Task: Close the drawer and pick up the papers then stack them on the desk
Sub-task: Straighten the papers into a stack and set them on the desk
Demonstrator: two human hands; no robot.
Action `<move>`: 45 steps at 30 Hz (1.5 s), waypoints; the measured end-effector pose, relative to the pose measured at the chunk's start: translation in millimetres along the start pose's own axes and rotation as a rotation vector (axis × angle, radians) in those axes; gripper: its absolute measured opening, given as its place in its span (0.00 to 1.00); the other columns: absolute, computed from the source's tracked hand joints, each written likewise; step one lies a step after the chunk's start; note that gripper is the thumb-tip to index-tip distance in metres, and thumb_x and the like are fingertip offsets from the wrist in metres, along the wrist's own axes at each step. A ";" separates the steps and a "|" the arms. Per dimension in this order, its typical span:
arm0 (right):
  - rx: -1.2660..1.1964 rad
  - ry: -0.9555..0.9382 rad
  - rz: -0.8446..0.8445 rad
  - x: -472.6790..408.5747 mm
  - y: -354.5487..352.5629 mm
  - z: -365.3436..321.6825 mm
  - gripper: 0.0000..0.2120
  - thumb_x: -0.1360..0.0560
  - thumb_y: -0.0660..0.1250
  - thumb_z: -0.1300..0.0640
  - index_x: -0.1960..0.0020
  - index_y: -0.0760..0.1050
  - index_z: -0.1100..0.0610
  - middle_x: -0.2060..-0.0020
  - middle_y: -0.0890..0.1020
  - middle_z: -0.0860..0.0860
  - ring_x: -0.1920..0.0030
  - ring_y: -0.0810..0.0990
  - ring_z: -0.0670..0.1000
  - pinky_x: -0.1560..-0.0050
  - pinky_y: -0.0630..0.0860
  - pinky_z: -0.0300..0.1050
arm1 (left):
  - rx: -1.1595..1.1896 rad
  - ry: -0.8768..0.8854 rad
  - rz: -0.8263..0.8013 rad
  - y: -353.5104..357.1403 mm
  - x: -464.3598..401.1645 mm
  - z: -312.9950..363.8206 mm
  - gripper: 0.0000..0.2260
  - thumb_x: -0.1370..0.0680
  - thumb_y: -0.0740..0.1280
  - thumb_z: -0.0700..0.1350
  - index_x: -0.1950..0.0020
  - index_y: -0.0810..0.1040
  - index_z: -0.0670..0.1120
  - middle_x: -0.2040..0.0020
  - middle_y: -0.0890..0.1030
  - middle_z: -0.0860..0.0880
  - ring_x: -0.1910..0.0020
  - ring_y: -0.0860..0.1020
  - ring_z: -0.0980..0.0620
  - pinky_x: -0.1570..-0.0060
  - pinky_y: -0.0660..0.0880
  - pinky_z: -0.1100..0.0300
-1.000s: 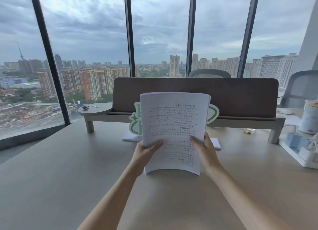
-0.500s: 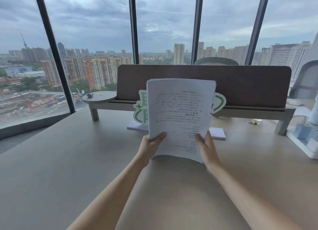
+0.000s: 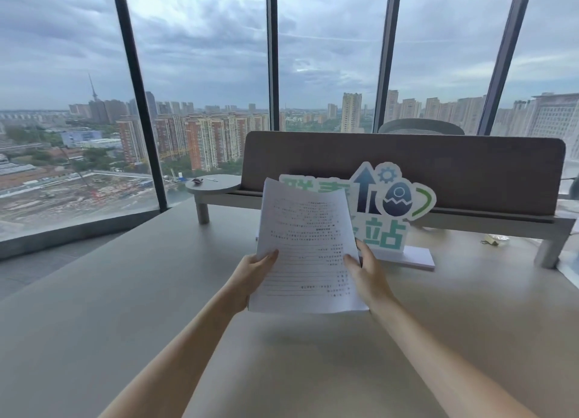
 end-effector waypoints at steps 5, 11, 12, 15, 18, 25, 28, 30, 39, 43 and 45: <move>-0.008 0.006 -0.021 10.1 46.8 -0.7 0.18 0.18 0.54 0.60 0.37 0.77 0.48 0.45 0.84 0.44 0.44 0.81 0.45 0.46 0.76 0.43 | 0.003 -0.036 0.095 -45.3 23.8 1.6 0.17 0.19 0.59 0.54 0.46 0.83 0.46 0.53 0.86 0.45 0.56 0.84 0.44 0.57 0.80 0.54; 0.040 0.066 -0.101 7.1 103.0 -2.1 0.16 0.22 0.55 0.61 0.43 0.80 0.50 0.51 0.86 0.48 0.51 0.84 0.52 0.55 0.80 0.47 | -0.053 -0.012 0.289 -99.8 45.7 -1.4 0.13 0.22 0.59 0.43 0.47 0.80 0.37 0.54 0.83 0.40 0.58 0.81 0.41 0.57 0.78 0.51; 0.060 0.072 -0.122 5.8 114.3 -1.6 0.16 0.23 0.56 0.61 0.45 0.80 0.50 0.52 0.86 0.49 0.53 0.84 0.53 0.57 0.80 0.47 | -0.083 -0.006 0.316 -108.8 49.2 -2.3 0.14 0.22 0.59 0.42 0.46 0.79 0.36 0.55 0.82 0.40 0.59 0.81 0.42 0.59 0.77 0.53; 0.100 0.083 -0.171 1.5 145.3 2.0 0.18 0.24 0.56 0.63 0.51 0.81 0.47 0.54 0.86 0.50 0.54 0.84 0.55 0.57 0.81 0.52 | -0.161 -0.005 0.375 -134.6 55.3 -7.1 0.13 0.23 0.59 0.40 0.46 0.80 0.36 0.56 0.82 0.42 0.61 0.81 0.44 0.61 0.77 0.54; 0.082 0.100 -0.198 -5.4 173.6 7.9 0.19 0.22 0.56 0.66 0.45 0.77 0.45 0.49 0.85 0.52 0.50 0.83 0.55 0.55 0.81 0.49 | -0.282 -0.031 0.448 -164.3 53.8 -14.2 0.11 0.24 0.59 0.37 0.47 0.78 0.35 0.57 0.80 0.43 0.62 0.79 0.46 0.64 0.75 0.57; 0.209 0.132 -0.248 -33.1 228.9 23.2 0.23 0.23 0.59 0.67 0.29 0.69 0.56 0.33 0.77 0.56 0.36 0.77 0.56 0.37 0.75 0.51 | -0.407 -0.113 0.511 -223.8 30.1 -29.3 0.06 0.26 0.65 0.40 0.53 0.78 0.38 0.59 0.77 0.45 0.59 0.75 0.47 0.62 0.70 0.57; 0.243 0.157 -0.241 -45.1 246.9 19.8 0.23 0.22 0.58 0.67 0.28 0.67 0.58 0.31 0.75 0.56 0.34 0.75 0.56 0.42 0.72 0.43 | -0.426 -0.105 0.555 -240.9 15.1 -30.8 0.10 0.27 0.69 0.40 0.47 0.78 0.38 0.55 0.79 0.45 0.58 0.76 0.49 0.63 0.72 0.60; 0.285 0.164 -0.240 -53.1 257.6 19.5 0.24 0.22 0.58 0.67 0.26 0.66 0.59 0.29 0.74 0.55 0.32 0.74 0.57 0.38 0.70 0.44 | -0.418 -0.124 0.553 -249.5 5.7 -33.6 0.14 0.27 0.70 0.40 0.44 0.76 0.39 0.54 0.79 0.45 0.58 0.77 0.48 0.62 0.74 0.59; 0.344 0.223 -0.221 -96.0 290.6 24.4 0.20 0.23 0.60 0.62 0.32 0.75 0.59 0.33 0.78 0.54 0.32 0.74 0.55 0.34 0.69 0.44 | -0.660 -0.182 0.491 -292.7 -51.3 -25.4 0.15 0.24 0.65 0.40 0.38 0.75 0.39 0.43 0.80 0.40 0.49 0.77 0.44 0.47 0.73 0.55; 0.349 0.201 -0.262 -119.6 302.8 25.4 0.16 0.25 0.61 0.62 0.41 0.81 0.58 0.43 0.84 0.53 0.50 0.83 0.56 0.49 0.81 0.48 | -0.802 -0.204 0.447 -316.5 -78.7 -17.3 0.14 0.23 0.61 0.38 0.39 0.79 0.40 0.40 0.80 0.39 0.41 0.77 0.40 0.43 0.73 0.53; 0.381 0.196 -0.299 -125.7 308.4 24.2 0.15 0.25 0.61 0.63 0.42 0.81 0.58 0.48 0.82 0.51 0.64 0.82 0.50 0.67 0.83 0.46 | -0.879 -0.211 0.427 -328.2 -91.3 -16.7 0.14 0.24 0.63 0.40 0.40 0.80 0.42 0.41 0.81 0.40 0.41 0.78 0.41 0.42 0.74 0.53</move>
Point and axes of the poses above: each hand's wrist, its own x-axis away from the middle knuckle, its own y-axis out of the palm, z = x × y, the point moved 3 cm from there along -x, towards the middle knuckle
